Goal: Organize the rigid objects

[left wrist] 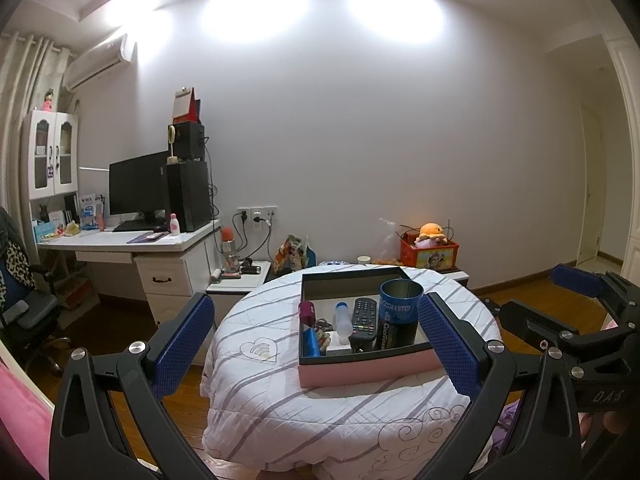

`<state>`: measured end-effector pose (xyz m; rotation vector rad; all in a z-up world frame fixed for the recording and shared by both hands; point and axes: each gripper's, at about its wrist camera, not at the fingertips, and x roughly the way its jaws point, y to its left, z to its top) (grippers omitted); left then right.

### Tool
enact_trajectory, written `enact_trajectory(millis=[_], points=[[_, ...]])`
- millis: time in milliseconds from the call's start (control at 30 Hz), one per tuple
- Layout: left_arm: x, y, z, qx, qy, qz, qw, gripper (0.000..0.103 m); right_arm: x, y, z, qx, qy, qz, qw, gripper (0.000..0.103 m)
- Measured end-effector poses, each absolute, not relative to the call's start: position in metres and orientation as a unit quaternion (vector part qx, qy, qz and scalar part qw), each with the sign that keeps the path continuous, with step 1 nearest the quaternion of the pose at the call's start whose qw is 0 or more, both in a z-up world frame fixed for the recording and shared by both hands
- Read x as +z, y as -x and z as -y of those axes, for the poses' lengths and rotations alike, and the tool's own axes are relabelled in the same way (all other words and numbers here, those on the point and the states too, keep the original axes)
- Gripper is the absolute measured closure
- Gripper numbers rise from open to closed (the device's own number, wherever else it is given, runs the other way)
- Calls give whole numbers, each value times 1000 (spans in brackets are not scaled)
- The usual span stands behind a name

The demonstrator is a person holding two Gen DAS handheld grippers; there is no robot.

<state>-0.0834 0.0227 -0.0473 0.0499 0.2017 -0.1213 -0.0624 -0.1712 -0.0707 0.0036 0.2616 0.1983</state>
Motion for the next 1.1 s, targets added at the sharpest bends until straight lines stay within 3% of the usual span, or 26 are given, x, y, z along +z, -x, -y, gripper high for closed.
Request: enact_trajectory(millis=[533, 1100], points=[[-53, 65, -25, -37, -24, -125, 991, 0, -77, 48, 174, 97, -6, -142, 985, 0], [-35, -11, -10, -19, -23, -209, 977, 0, -61, -23, 202, 83, -38, -204, 975, 0]])
